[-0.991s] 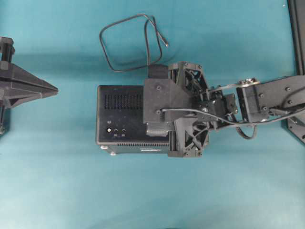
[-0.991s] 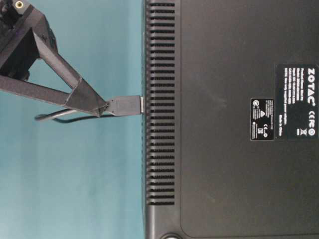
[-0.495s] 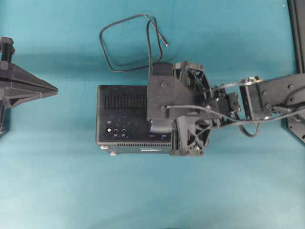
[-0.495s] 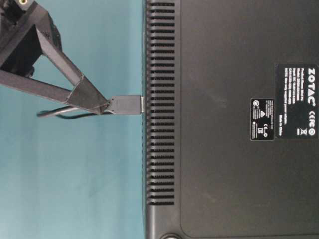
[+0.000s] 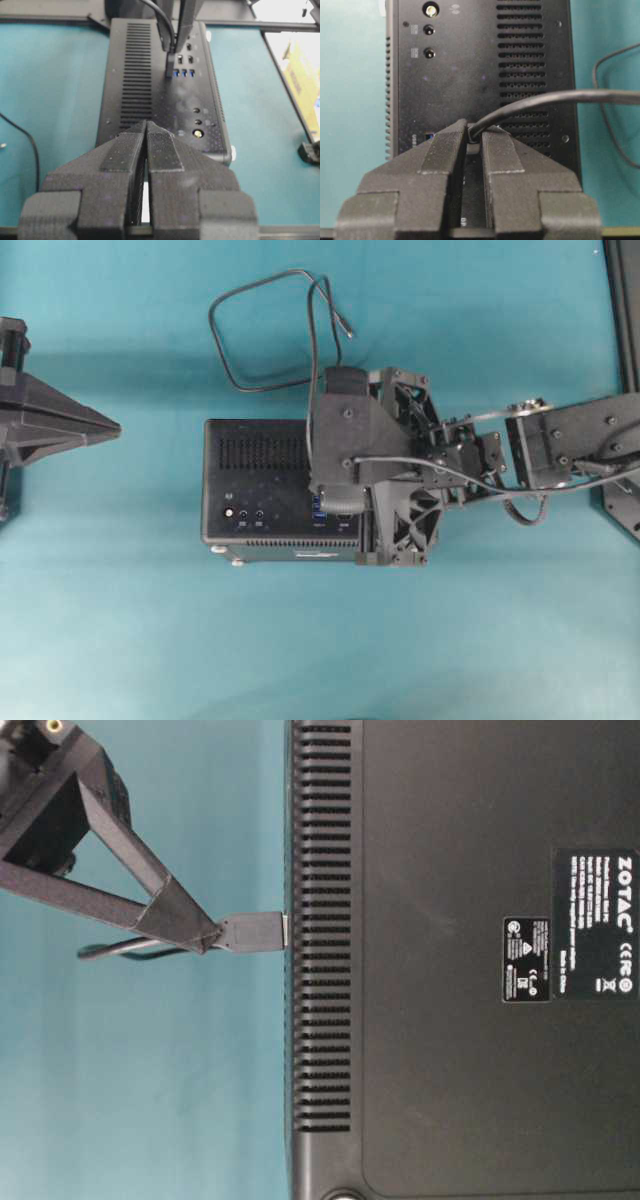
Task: Insert the USB into the PC box with both arms.
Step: 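Push the held plug into the blue USB port with the right gripper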
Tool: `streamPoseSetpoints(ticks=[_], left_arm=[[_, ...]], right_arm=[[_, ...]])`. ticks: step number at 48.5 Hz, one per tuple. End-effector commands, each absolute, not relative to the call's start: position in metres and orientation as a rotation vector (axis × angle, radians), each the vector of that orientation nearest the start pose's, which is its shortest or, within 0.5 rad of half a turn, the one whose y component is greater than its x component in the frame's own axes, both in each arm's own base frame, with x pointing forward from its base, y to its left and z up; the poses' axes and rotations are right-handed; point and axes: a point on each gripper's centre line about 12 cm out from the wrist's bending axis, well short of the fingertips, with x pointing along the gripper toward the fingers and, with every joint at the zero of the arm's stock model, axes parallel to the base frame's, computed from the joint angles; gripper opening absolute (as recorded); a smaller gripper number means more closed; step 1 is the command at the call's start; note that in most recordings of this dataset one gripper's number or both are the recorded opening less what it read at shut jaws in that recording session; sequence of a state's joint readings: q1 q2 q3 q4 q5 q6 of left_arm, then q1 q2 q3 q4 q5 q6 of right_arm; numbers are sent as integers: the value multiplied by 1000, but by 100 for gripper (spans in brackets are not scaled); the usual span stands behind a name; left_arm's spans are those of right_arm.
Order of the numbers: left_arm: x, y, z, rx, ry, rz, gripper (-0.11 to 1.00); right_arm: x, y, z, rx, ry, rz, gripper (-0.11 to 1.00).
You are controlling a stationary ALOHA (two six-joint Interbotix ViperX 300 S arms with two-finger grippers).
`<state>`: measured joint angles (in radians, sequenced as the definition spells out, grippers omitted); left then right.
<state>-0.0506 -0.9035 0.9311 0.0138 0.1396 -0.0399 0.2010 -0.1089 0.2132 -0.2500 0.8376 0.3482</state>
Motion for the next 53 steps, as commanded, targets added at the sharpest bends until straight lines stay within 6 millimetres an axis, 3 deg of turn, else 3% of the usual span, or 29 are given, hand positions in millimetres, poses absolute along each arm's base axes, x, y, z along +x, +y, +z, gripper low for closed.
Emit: streamPoseSetpoints(ticks=[1,25,42,53], left_arm=[[219,-11,341,-21,140,-48,0],[219,-11,342,-22,139,-48,0],[219,-11,341,-21,140,-48,0],[219,-11,342,-21,137,-48,0]], right_arm=[[389,66,305,11,919,-58,7],[390,46,301,-12,919,-113,6],[386,69,296,21,938,-64,6],[387,64,295,20,940,-76,6]])
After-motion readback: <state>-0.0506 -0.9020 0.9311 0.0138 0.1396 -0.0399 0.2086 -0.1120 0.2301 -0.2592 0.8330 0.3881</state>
